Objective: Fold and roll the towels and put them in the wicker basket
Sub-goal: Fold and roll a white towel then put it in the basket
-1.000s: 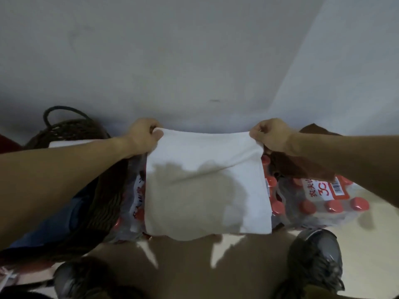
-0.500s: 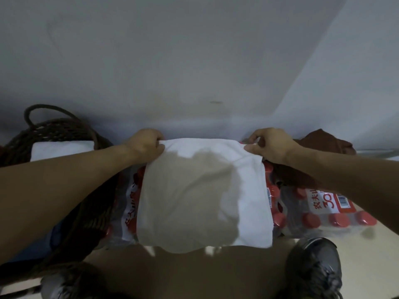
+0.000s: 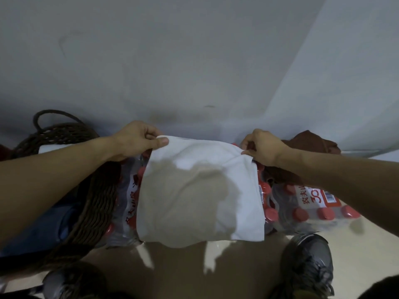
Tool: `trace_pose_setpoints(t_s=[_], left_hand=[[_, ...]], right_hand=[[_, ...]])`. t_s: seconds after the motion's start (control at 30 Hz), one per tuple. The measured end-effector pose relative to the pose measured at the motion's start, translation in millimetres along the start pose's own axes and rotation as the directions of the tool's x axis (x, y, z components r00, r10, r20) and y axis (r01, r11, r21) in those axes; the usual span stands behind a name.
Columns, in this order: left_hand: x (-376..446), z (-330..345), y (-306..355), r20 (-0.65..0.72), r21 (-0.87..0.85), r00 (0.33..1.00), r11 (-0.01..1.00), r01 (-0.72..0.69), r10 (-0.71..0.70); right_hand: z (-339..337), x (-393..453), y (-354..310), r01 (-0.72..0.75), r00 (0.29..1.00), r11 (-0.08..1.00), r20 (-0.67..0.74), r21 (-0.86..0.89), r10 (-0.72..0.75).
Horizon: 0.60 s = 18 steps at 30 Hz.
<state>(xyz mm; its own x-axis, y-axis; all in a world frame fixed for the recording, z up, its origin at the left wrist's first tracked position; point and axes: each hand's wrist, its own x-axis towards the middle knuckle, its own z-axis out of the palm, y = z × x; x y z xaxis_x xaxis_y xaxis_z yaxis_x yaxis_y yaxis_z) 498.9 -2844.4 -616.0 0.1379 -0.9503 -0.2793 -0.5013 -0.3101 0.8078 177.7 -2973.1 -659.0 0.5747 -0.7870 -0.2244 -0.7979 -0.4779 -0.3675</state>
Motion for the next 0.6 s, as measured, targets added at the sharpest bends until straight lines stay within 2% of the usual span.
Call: trace_pose_setpoints(t_s=[0.07, 0.13, 0.23, 0.3, 0.37, 0.47, 0.53, 0.6], left_hand=[[-6.7, -0.2, 3.3, -0.040, -0.088, 0.999, 0.996, -0.011, 0.007], [-11.8, -0.5, 5.2, -0.087, -0.090, 0.996, 0.996, -0.023, 0.015], [-17.1, -1.7, 5.5, -0.137, -0.050, 0.990, 0.998, -0.047, 0.040], [-21.4, -3.7, 4.5, -0.112, -0.069, 0.993, 0.996, -0.051, 0.043], [-25.7, -6.6, 3.4, -0.070, -0.067, 0.996, 0.996, -0.061, 0.056], [-32.6, -9.9, 1.7, 0.005, -0.083, 0.998, 0.994, -0.066, 0.067], [-38.3, -12.0, 1.8, 0.053, -0.111, 0.997, 0.993, -0.050, 0.056], [-45.2, -14.6, 3.5, 0.081, -0.139, 0.996, 0.990, -0.035, 0.047]], right_hand=[[-3.2, 0.3, -2.6, -0.005, 0.999, 1.000, 0.040, -0.029, 0.006], [-7.6, -1.2, -2.8, -0.021, 0.998, 0.999, 0.056, -0.029, 0.022], [-17.1, -3.3, 2.9, -0.070, 0.995, 0.993, 0.071, 0.098, 0.063], [-23.8, -5.8, 7.6, -0.109, 0.993, 0.964, 0.067, 0.242, 0.095], [-30.0, -11.3, 9.7, -0.167, 0.985, 0.880, 0.107, 0.445, 0.133], [-39.6, -24.3, 7.3, -0.213, 0.976, 0.686, 0.175, 0.695, 0.126], [-45.0, -33.7, 5.2, -0.243, 0.969, 0.566, 0.225, 0.788, 0.102], [-48.0, -42.6, 3.4, -0.266, 0.962, 0.517, 0.258, 0.813, 0.089]])
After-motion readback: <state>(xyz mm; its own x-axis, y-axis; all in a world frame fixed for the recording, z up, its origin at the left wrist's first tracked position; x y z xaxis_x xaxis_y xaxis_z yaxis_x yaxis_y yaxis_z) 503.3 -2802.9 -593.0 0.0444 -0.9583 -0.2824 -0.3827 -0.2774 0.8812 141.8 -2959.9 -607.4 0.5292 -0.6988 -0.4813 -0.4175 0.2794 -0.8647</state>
